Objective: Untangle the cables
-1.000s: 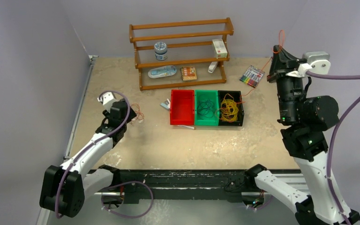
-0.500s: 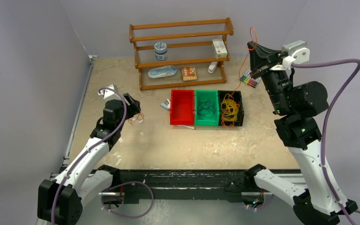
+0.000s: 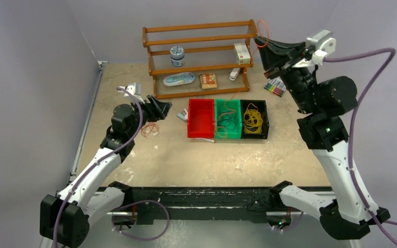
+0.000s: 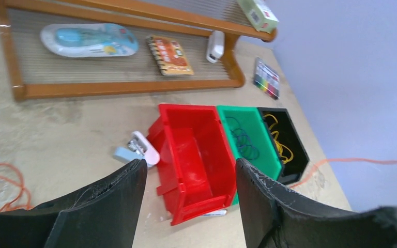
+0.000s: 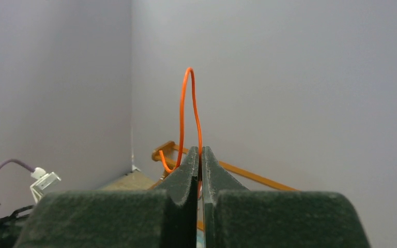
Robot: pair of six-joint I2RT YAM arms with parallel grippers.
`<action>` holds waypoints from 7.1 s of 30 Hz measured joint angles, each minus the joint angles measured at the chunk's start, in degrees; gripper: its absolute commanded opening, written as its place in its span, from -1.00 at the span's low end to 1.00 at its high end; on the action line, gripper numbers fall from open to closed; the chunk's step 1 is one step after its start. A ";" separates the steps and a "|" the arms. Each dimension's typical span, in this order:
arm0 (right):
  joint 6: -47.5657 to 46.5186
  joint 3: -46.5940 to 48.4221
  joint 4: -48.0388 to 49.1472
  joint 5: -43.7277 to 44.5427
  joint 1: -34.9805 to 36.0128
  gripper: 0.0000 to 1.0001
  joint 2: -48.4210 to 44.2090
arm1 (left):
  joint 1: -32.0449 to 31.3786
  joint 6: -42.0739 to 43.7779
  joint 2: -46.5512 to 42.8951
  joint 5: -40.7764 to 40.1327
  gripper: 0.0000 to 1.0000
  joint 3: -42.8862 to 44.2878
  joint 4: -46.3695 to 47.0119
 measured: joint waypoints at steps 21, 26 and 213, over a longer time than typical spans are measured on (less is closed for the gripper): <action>9.79 2.51 6.78 -9.38 0.00 -1.00 18.27 | -2.05 0.81 4.48 6.84 0.19 5.38 1.92; 10.10 6.38 7.15 -10.16 0.00 -1.00 22.10 | -2.05 1.64 6.01 6.56 0.17 7.74 0.31; -2.03 -14.53 -9.70 3.30 8.96 0.09 33.70 | -3.80 0.59 17.62 -19.17 0.06 12.39 -20.52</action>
